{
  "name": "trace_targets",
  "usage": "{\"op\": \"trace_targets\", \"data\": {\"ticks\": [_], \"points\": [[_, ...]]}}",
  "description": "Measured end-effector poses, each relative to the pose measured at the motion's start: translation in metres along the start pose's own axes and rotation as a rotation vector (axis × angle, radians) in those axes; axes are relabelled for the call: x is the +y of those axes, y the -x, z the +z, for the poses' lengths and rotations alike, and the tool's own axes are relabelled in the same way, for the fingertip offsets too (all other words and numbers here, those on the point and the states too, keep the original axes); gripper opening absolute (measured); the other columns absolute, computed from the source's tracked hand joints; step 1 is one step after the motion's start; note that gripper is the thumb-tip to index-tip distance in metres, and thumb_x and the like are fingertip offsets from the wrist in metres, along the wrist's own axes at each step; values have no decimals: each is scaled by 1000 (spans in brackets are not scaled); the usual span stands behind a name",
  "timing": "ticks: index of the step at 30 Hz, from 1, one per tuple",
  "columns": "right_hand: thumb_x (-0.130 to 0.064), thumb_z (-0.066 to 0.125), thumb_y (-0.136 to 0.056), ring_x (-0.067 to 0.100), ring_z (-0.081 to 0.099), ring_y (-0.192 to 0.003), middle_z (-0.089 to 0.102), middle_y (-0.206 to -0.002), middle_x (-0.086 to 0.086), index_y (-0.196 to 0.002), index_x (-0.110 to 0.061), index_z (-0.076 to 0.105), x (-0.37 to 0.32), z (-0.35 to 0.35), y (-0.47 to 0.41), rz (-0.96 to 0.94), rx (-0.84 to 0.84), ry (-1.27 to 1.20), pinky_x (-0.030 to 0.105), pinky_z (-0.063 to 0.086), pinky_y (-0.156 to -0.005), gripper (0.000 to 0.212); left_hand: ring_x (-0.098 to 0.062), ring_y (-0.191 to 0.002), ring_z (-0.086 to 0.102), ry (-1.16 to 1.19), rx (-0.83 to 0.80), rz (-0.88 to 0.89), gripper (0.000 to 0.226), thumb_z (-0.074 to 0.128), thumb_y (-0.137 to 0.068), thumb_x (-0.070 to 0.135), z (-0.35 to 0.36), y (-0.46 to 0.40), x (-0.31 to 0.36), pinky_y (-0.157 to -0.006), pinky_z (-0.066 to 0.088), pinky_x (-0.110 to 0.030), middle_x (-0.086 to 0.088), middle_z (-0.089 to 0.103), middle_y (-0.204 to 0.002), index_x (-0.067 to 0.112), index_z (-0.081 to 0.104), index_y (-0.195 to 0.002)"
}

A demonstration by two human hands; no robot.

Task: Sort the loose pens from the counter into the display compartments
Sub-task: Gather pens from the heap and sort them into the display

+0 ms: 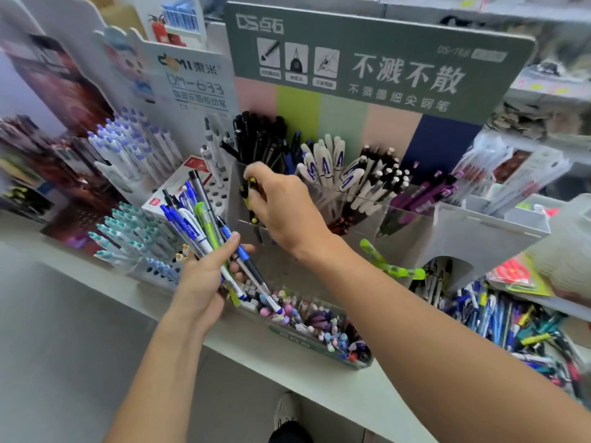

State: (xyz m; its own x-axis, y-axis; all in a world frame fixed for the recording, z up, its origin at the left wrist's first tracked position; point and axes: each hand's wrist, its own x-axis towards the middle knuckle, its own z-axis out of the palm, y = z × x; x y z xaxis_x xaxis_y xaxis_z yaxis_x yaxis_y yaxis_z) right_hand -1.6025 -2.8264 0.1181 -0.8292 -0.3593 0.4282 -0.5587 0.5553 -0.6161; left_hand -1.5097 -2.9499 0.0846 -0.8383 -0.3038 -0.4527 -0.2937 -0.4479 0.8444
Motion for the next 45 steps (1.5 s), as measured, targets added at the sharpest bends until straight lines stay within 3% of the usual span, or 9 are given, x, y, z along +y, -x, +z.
{"op": "trace_targets", "data": {"ticks": [5,10,14,17,24,31,37,40,45], "points": [[-12,66,-93,31,69,-90,75,-96,12,-106,-8,77,14,9,4,96,-84,88,45,55,-82,17,-9,-57,48,-41,-70,-16,24,76,-70,38,-17,-1,-7,-54,48,-21,-9,75,-90,14,81,-69],[-6,64,-90,34,67,-80,71,-81,13,-86,-8,75,13,14,-11,137,-284,279,44,58,-73,12,-25,-124,58,-129,-62,1,54,88,-54,63,-25,-6,-12,-114,38,-51,-4,73,-120,18,84,-82],[-8,60,-94,36,65,-93,69,-95,12,-104,-10,69,-2,5,-10,150,-355,430,41,55,-75,14,-26,-77,71,-28,-102,-101,23,81,-68,32,-21,0,-13,-71,59,-36,-10,74,-78,9,79,-71],[-35,66,-96,11,66,-80,74,-86,-3,-98,-17,76,-17,-23,20,218,-181,113,34,55,-74,20,-19,-51,62,10,-208,-119,32,77,-67,22,-15,13,-12,-49,52,-26,-13,65,-68,1,71,-90],[-18,82,-84,17,66,-59,73,-67,4,-80,-14,76,4,-54,62,584,-285,-354,36,56,-65,9,-19,-51,57,-112,-362,-107,27,77,-70,21,16,29,-25,-49,51,-27,-13,65,-65,4,69,-88],[-4,59,-99,7,58,-56,65,-70,-2,-96,-12,72,-3,-117,72,464,43,-511,19,50,-53,16,-18,-50,55,-167,-342,-53,14,73,-85,19,35,35,-25,-49,52,-30,-6,58,-63,9,65,-83],[-8,54,-102,6,62,-66,67,-74,-14,-103,-15,74,1,-154,81,366,-134,-375,25,58,-63,21,-20,-53,51,-437,-393,93,10,67,-94,4,40,38,-25,-52,49,-33,-2,53,-60,9,63,-86],[-4,55,-100,28,63,-71,64,-82,5,-111,-12,71,9,-153,88,478,-82,-548,22,55,-58,22,-23,-55,47,-476,-425,141,4,66,-96,9,45,43,-27,-50,44,-32,-6,51,-62,8,67,-92],[-4,60,-97,5,63,-68,70,-74,-5,-106,-14,74,14,-152,100,560,-7,-633,17,54,-65,19,-19,-56,44,-426,-609,61,13,66,-97,12,53,52,-25,-48,36,-25,-5,53,-64,21,75,-94]]}}
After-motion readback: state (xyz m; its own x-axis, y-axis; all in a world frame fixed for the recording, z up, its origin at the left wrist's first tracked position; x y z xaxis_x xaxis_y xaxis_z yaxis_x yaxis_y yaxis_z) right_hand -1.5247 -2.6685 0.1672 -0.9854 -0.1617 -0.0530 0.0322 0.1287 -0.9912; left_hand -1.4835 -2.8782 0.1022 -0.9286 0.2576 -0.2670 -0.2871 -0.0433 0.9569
